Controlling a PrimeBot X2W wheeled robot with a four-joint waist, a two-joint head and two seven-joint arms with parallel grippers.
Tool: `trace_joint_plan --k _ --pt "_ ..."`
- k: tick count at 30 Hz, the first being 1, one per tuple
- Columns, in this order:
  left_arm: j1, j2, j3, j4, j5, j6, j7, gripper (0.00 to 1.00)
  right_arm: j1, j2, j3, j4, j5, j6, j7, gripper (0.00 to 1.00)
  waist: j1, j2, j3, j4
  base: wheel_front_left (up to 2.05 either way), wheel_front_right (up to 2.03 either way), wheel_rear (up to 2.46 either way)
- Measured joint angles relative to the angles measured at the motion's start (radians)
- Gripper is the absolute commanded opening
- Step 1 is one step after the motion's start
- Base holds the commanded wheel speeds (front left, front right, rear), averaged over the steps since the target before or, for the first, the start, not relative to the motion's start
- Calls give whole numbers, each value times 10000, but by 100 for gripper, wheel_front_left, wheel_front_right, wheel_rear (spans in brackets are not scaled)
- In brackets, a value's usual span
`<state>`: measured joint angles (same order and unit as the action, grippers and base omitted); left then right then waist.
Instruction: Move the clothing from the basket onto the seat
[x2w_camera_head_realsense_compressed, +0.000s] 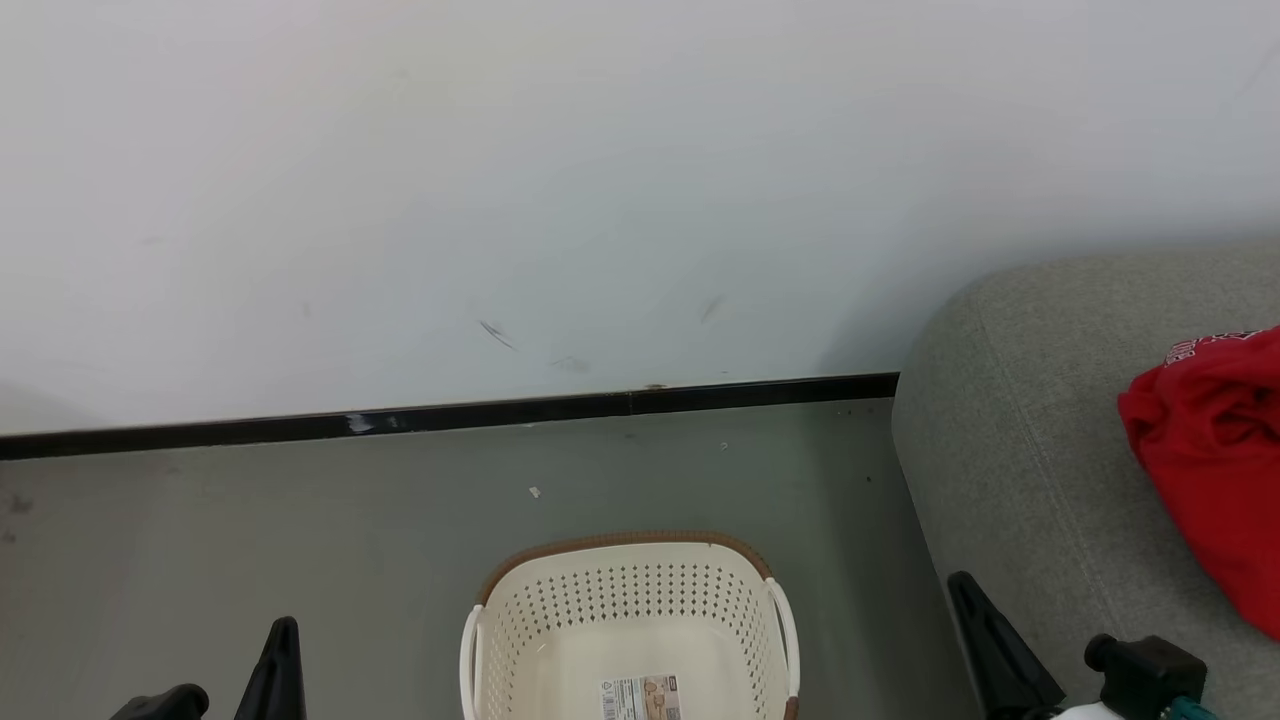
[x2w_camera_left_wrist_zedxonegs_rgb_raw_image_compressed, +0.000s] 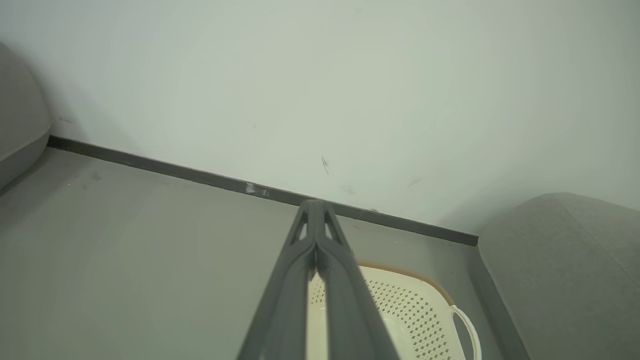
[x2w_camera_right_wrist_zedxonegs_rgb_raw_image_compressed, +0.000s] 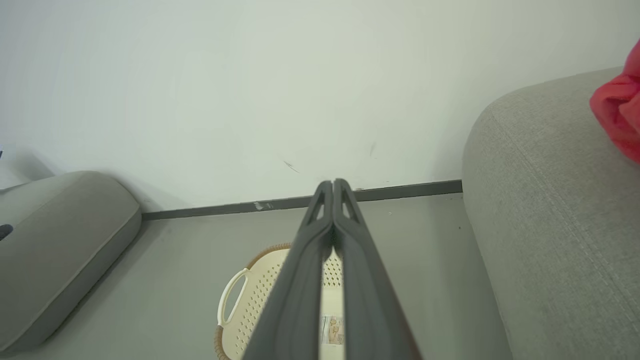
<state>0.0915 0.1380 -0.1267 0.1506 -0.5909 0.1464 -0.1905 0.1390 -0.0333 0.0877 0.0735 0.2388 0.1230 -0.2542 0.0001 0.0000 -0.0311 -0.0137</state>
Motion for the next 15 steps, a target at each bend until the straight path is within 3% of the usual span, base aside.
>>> trace_joint_plan --k 5,15 --pt "-30 -56 109 8 -554 -113 201 0 -16 0 -119 6 1124 0 111 0 10 0 21 20 0 0 0" --pt "-117 -153 353 58 -1707 -364 583 0 -58 -44 -387 115 2872 0 491 0 72 0 13 51 0 0 0"
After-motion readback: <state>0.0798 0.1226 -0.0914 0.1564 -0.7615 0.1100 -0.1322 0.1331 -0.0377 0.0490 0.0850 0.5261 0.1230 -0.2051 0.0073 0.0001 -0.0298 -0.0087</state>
